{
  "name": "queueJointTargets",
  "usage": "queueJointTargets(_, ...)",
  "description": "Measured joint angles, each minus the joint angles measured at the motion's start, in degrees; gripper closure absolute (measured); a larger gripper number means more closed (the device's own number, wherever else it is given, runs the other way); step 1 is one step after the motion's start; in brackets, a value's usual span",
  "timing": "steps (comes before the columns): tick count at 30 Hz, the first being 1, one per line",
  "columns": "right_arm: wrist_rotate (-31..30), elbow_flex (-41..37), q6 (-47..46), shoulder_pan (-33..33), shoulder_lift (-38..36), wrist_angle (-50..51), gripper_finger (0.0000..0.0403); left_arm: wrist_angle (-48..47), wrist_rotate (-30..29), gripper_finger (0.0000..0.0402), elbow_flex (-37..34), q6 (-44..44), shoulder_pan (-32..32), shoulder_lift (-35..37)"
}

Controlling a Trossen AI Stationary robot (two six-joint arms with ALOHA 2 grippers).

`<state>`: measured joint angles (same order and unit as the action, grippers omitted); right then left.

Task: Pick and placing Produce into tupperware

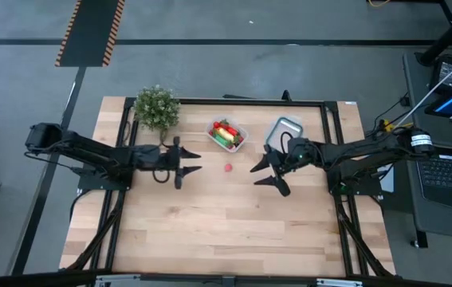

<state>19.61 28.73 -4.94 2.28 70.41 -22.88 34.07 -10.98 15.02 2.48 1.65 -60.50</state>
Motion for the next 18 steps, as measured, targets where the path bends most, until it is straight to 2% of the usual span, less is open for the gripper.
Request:
queueJointTargets(5, -0.01, -0.13, -4.14, -0.88, 0.00, -0.14, 0.0169, -6.88, 0.02, 0.0223, 7.20, -2.79, -0.11, -8.26)
queueJointTargets(9, -0.01, -0.13, -6.97, -1.06, 0.00, 0.15, 0.0169, -16.27, -0.01, 0.0223, 13.58, -4.88, -0.11, -14.38)
queueJointTargets(18, -0.01, -0.15, -6.82, -1.04, 0.00, 2.42, 0.0169, -32.78, 0.02, 0.0223, 27.95, -7.19, -0.15, -24.27)
